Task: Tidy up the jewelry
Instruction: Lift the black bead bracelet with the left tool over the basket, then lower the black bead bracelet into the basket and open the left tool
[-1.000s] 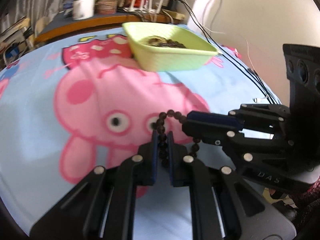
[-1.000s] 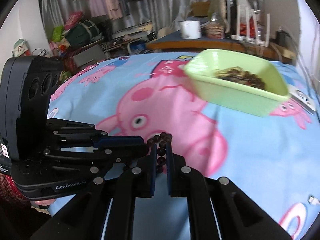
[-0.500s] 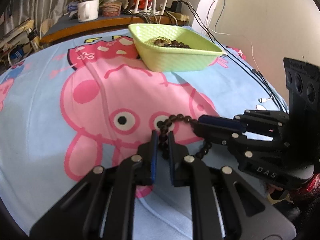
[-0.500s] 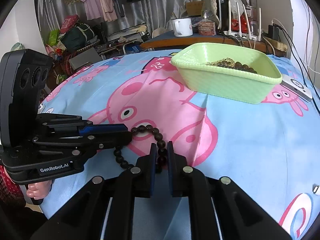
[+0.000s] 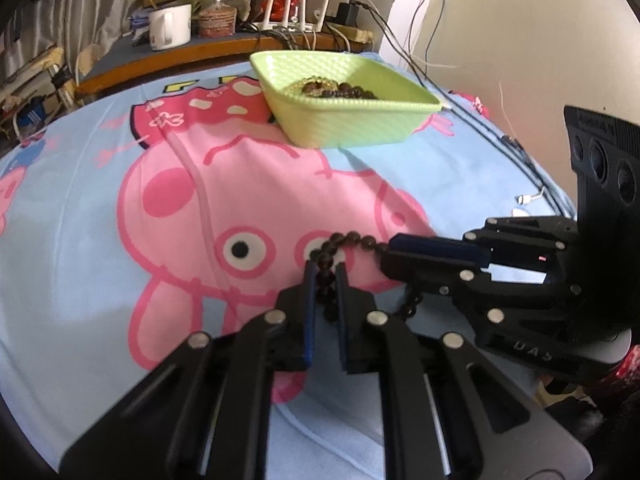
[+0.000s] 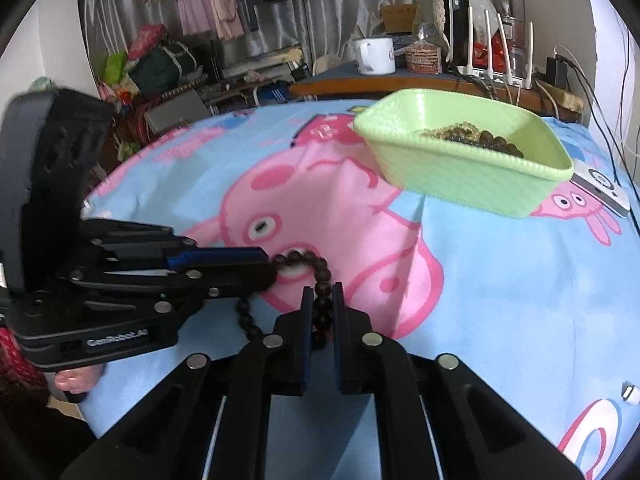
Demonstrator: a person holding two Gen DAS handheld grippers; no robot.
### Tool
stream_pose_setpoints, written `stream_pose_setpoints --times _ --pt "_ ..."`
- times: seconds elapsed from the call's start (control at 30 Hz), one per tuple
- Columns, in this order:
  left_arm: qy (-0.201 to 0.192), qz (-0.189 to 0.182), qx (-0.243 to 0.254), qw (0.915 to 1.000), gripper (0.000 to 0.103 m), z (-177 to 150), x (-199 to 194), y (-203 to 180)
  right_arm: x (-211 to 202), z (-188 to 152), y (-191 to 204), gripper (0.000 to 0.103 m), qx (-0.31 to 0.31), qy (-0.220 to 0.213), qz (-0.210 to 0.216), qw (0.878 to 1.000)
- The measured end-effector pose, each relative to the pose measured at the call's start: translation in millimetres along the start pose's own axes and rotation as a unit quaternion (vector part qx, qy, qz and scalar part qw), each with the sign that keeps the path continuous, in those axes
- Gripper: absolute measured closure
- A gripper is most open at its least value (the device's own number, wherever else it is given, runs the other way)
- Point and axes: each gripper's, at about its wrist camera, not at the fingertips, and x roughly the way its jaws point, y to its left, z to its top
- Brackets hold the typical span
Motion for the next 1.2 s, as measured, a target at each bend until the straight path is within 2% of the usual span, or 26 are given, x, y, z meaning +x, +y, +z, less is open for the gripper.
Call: stream_pose_setpoints --times 0.17,0.23,0.43,0.57,0.7,0.87,1.03,1.13,1.2 --pt "-0.042 -0.021 0.0 0.9989 0.095 32.9 -19.7 1.2 -22.4 26.3 -1.8 0.103 0.007 -0.043 0.012 0.999" --pt "-0.062 -0.028 0.003 0.9977 0.095 50.0 -26.5 0.1 -37.1 48.4 -8.4 0.103 0.011 -0.074 0.005 0.997" --pt "-0.119 -0.037 0.016 0.992 0.094 110.5 -31.2 -5.5 -60.4 99.6 -36.1 0.103 0.012 -0.134 -0.038 0.99" --pt "-0.147 -0.036 0.034 0.9879 0.094 143.8 -19.8 -12.7 -57.0 120.5 -61.5 0.103 0.025 -0.147 -0.063 0.987" --pt "-0.138 -0.037 0.035 0.9892 0.094 162.2 9.2 -13.5 -38.5 126.1 -91.8 0.103 0.05 -0.136 -0.073 0.987" --pt "-0.111 -0.027 0.03 0.993 0.094 168.5 44.6 -8.6 -10.2 120.3 -116.4 0.103 0.075 -0.113 -0.076 0.988" --pt "-0.095 0.002 0.027 0.9952 0.093 169.6 71.4 -4.2 10.8 116.8 -131.4 0.103 0.098 -0.109 -0.075 0.986" --pt "-0.081 0.008 0.013 0.9966 0.092 168.1 74.7 1.5 7.4 114.3 -133.8 0.103 0.12 -0.112 -0.077 0.983" --pt "-0.096 0.013 0.013 0.9952 0.092 163.9 61.2 1.2 -8.8 108.9 -126.8 0.103 0.129 -0.137 -0.067 0.98"
